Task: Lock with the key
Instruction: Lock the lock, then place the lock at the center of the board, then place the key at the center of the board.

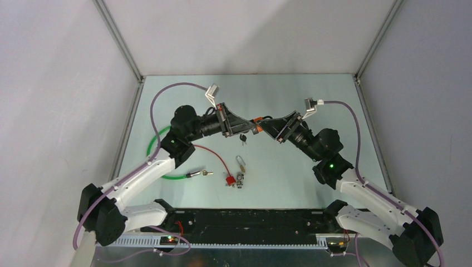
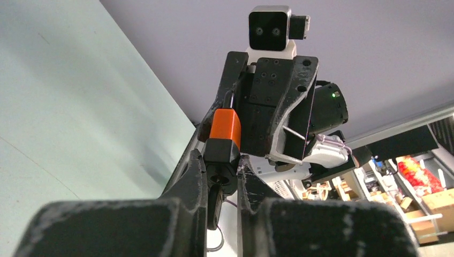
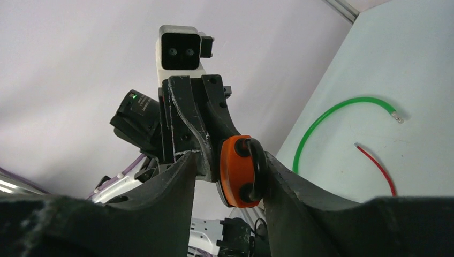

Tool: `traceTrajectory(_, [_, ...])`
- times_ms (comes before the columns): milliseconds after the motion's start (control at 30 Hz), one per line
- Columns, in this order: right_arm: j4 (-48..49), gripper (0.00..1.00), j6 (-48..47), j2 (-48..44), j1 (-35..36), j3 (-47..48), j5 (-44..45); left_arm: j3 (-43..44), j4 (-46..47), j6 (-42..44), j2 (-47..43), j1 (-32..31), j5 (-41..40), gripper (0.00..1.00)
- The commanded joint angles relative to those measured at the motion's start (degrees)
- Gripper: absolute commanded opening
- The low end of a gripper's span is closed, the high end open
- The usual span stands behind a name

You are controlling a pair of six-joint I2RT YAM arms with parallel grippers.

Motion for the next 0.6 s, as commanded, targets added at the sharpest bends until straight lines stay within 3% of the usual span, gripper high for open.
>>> traceTrajectory(0, [5.29, 0.49, -0.75, 1.81, 0.87, 3.47, -0.17, 2.48, 2.58, -3.35, -0.62, -0.27, -0.23, 0.0])
traceTrajectory(133, [5.81, 0.37, 0.18, 2.56, 0.93, 3.45, -0.53, 2.42, 2.7, -3.8, -1.5, -0.31, -0.65, 0.0])
traceTrajectory(367, [5.48, 0.02, 0.14, 1.08, 0.73, 3.48, 0.35, 2.22, 2.7, -3.39, -2.11, -0.33, -0.43, 0.02])
traceTrajectory(400, [5.19, 0.0, 0.15, 0.86, 0.62, 3.45, 0.39, 2.1, 2.71, -2.99, -2.19, -0.31, -0.46, 0.06])
traceTrajectory(533, [4.76, 0.0, -0.17, -0.53, -0.13, 3.5, -0.78, 1.54, 2.7, 0.1, -3.53, -0.25, -0.65, 0.45])
traceTrajectory(567, [4.78, 0.0, -0.26, -0.97, -0.49, 3.55, -1.23, 1.45, 2.69, 0.61, -3.65, -0.21, -0.59, 0.48])
